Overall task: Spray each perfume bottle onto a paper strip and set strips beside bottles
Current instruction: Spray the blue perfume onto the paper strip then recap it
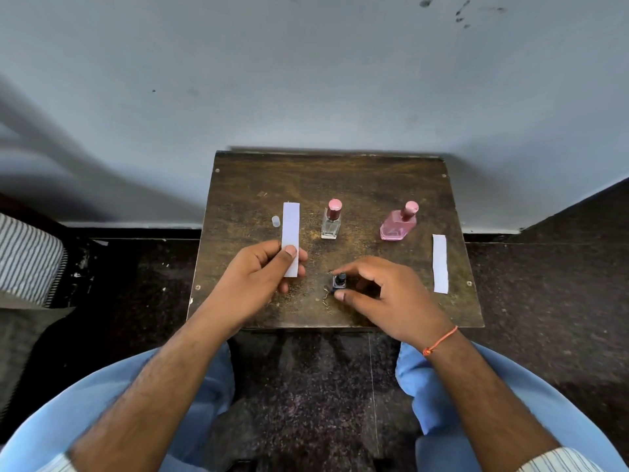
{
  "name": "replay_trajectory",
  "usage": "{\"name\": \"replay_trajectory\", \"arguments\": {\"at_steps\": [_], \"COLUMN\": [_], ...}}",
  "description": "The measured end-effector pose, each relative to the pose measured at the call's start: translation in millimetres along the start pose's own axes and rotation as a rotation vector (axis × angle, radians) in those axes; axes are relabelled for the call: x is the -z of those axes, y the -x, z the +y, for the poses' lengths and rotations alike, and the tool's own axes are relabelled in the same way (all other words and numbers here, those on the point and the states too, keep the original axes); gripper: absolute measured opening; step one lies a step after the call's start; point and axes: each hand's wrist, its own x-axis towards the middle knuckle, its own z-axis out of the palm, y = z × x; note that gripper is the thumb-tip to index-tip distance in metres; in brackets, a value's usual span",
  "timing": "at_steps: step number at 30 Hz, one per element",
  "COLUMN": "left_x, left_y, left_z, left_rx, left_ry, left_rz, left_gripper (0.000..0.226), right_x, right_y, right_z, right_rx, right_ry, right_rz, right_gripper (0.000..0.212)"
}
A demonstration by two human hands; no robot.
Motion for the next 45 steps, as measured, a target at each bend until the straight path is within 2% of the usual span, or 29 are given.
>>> {"name": "replay_trajectory", "arguments": {"at_steps": [2,4,10,14,19,24,28,32,40,45], "left_x": [-0.1,0.3,-0.1,-7.3,-17.2,-18.5,-19.8,-20.0,-19.1,-19.7], "left_y": [-0.9,-1.1,-0.7,-0.6,1.6,-1.3,-1.8,-1.8,-1.4,0.0], "left_z": [0.3,-0.4,-2.9,-6.8,-6.2,-7.0,-6.4,-6.5,-9.8,-8.1], "left_rx": [0.001,0.009,0.018,0.013,-0.004,-0.022,-0.021,-0.027,-0.057,-0.052], "left_ry": [0.011,0.022,0.037,0.022,-0.024,-0.046,-0.049,-0.048,-0.084,-0.044], "left_rz": [-0.002,-0.010,-0.053,-0.081,-0.101,-0.095,-0.101,-0.125,-0.173,-0.221], "left_gripper": [0.031,0.032,0.033,0.031,0.031,0.032,0.032,0.032,0.032,0.031], "right_x": [-2.2,-4.2,-1.1,3.9,10.3,14.4,19.0,17.6,12.7,10.9], "right_y": [0.2,-0.2,-1.5,0.2,2.8,5.6,5.9,4.3,0.3,-1.6], "right_z": [1.4,1.3,-13.0,-22.9,-25.4,-28.2,-31.0,-30.8,-34.1,-35.1], "right_rx": [-0.025,-0.086,-0.203,-0.260,-0.295,-0.319,-0.342,-0.366,-0.435,-0.525], "right_ry": [-0.030,-0.165,-0.849,-1.282,-1.540,-1.616,-1.600,-1.508,-1.252,-1.104], "right_rz": [0.024,0.046,0.065,0.003,-0.088,-0.183,-0.213,-0.142,0.025,0.131], "right_gripper": [0.026,0.024,0.023,0.024,0.022,0.033,0.054,0.063,0.055,0.062]}}
